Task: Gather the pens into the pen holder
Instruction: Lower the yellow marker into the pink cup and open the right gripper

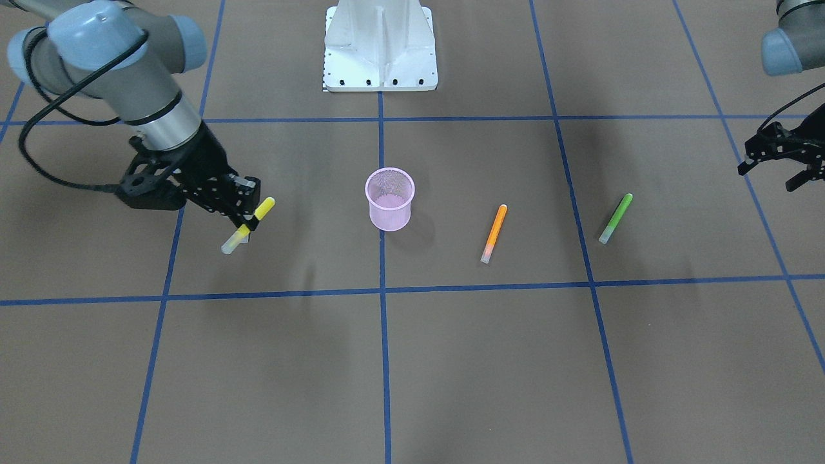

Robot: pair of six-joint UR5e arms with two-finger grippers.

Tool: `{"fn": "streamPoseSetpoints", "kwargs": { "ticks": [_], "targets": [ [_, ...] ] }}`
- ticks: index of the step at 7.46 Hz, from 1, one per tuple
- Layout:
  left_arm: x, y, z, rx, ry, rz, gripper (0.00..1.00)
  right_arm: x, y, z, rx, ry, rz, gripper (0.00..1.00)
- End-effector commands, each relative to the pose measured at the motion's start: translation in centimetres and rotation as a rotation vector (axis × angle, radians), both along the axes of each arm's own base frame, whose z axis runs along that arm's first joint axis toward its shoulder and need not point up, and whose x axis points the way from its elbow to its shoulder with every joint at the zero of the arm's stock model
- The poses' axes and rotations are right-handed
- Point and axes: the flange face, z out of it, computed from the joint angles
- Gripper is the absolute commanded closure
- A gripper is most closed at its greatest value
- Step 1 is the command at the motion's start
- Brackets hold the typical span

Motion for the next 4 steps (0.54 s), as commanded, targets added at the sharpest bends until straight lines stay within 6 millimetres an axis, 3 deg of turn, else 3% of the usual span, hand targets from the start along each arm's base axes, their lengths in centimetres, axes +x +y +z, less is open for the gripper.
{"fn": "streamPoseSetpoints", "kwargs": {
  "ticks": [1,2,3,4],
  "targets": [
    [2.8,-0.4,-0.1,-0.008,-0.019,0.022,0.01,-5.9,3.2,-5.8,0.091,0.01,0.152,1.0],
    [3.5,-0.6,-0.4,0.006,-0.036,0.022,0.01,-8.8,5.1,-6.6,0.15,0.034,0.197,1.0],
    [3.8,-0.6,-0.4,0.011,-0.037,0.027,0.01,-9.6,5.9,-7.7,0.165,0.021,0.197,1.0],
    [4.5,-0.6,-0.3,0.026,-0.061,0.029,0.01,-11.9,8.5,-7.8,0.2,0.033,0.206,1.0]
  ]
}}
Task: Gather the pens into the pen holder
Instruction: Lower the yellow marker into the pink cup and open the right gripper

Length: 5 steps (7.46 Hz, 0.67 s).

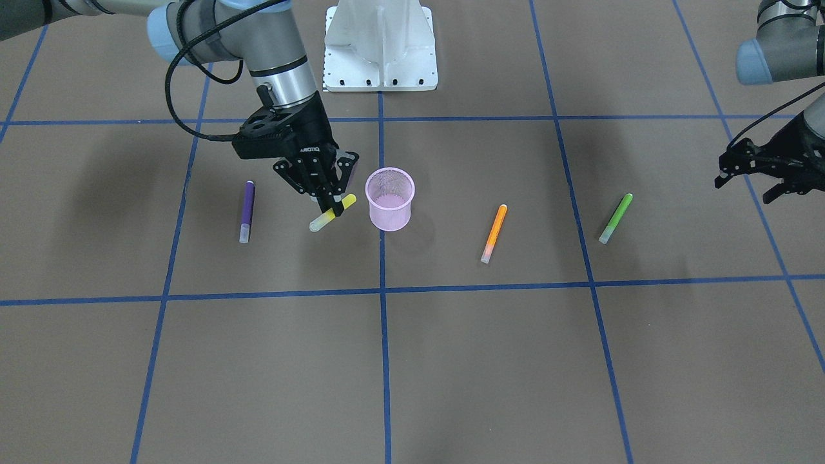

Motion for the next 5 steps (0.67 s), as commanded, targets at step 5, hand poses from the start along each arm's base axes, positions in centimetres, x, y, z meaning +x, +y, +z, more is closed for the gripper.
{"fn": "streamPoseSetpoints", "kwargs": {
  "ticks": [5],
  "targets": [
    [5.1,-0.5,-1.5,0.007,-0.022,0.032,0.01,-6.5,5.5,-0.5,0.074,0.041,0.007,0.9]
  ]
}}
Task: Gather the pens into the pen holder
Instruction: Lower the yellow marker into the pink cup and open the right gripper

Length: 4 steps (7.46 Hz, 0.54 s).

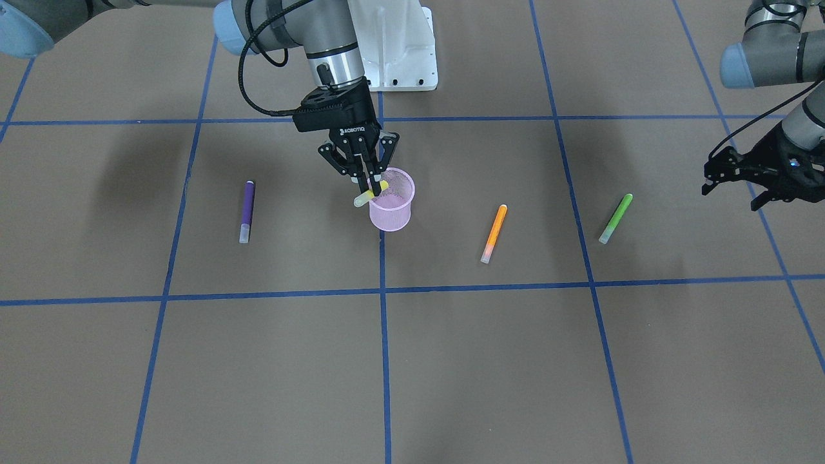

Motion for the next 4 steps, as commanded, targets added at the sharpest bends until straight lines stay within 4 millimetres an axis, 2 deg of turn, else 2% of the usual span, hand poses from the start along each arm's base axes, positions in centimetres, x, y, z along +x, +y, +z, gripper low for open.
{"fn": "streamPoseSetpoints", "kwargs": {
  "ticks": [1,2,3,4],
  "targets": [
    [4.0,-0.4,-2.0,-0.023,0.023,0.015,0.01,-0.5,0.5,0.0,0.001,0.002,-0.008,0.47],
    [5.9,-0.6,-3.1,0.004,0.015,0.027,0.01,-0.5,0.4,0.3,0.004,0.01,-0.01,0.24],
    [8.4,-0.6,-4.1,0.035,0.001,0.05,0.01,-0.5,0.5,0.3,0.006,0.012,-0.015,0.17],
    [9.7,-0.6,-4.9,0.021,-0.009,0.07,0.01,-0.2,0.7,0.0,0.008,0.003,-0.018,0.16]
  ]
}}
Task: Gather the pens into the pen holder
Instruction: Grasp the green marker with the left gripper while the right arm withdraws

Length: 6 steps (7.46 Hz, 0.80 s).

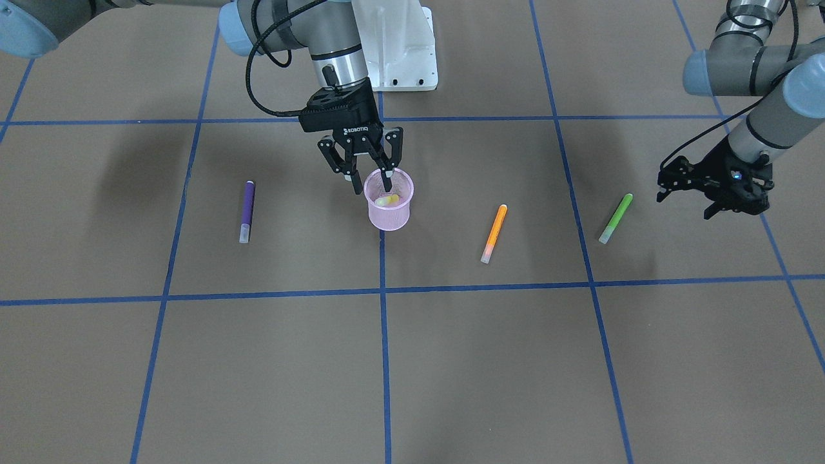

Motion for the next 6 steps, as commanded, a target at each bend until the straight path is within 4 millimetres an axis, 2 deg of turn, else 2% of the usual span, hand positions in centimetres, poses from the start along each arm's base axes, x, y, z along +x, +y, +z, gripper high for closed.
{"fn": "streamPoseSetpoints", "kwargs": {
  "ticks": [1,2,3,4,5,6],
  "targets": [
    [3.8,-0.4,-2.1,-0.018,-0.035,0.051,0.01,1.9,0.6,-0.3,0.006,-0.02,-0.005,0.17],
    [6.1,0.0,-3.2,-0.028,-0.048,0.094,0.01,3.6,0.5,0.9,0.001,-0.016,0.0,0.18],
    [8.6,0.6,-4.0,-0.035,-0.056,0.135,0.02,6.2,-1.0,4.7,-0.05,0.021,-0.054,0.18],
    [10.6,0.9,-4.1,-0.06,-0.091,0.181,0.06,9.1,-3.5,6.7,-0.075,0.05,-0.128,0.18],
    [10.7,0.5,-4.1,0.008,-0.124,0.285,0.06,10.8,-4.5,9.1,-0.091,0.082,-0.167,0.18],
    [10.5,0.2,-3.7,0.049,-0.157,0.316,0.07,12.6,-5.6,10.5,-0.083,0.111,-0.23,0.18]
  ]
}}
